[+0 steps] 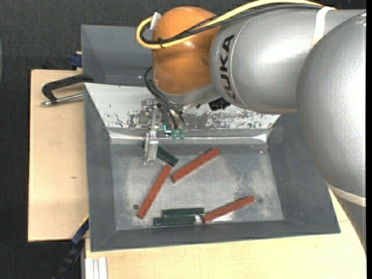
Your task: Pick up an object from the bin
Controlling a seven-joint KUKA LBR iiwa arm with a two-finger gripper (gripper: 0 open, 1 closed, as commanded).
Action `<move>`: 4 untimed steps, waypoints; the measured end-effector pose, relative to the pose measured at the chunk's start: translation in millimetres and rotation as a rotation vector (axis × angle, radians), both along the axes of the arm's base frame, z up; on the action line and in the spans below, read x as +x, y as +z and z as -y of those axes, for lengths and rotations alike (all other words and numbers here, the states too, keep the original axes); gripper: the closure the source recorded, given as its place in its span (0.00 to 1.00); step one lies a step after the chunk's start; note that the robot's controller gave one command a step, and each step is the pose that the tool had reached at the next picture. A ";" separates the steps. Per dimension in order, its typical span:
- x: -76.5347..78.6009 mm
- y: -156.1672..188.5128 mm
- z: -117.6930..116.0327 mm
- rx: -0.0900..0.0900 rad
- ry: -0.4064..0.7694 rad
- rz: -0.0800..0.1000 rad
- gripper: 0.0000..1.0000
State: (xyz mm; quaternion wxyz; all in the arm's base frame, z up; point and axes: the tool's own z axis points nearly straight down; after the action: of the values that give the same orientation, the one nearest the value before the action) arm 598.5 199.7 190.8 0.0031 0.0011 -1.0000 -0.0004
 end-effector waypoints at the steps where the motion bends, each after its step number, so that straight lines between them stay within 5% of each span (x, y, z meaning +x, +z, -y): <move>1: 2.0 4.6 0.7 0.002 -0.002 0.008 0.00; 2: -43.9 -37.4 29.9 0.004 -0.027 0.015 0.00; 3: -55.8 -85.1 51.4 0.001 -0.008 0.003 0.00; 4: -40.0 -102.8 55.3 0.001 -0.014 0.010 0.00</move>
Offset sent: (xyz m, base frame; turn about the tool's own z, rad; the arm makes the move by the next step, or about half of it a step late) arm -0.0813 -0.0557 -0.0739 0.0495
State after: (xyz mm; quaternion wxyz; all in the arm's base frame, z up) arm 558.6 144.4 88.0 -0.0021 -0.0060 -1.0000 -0.0008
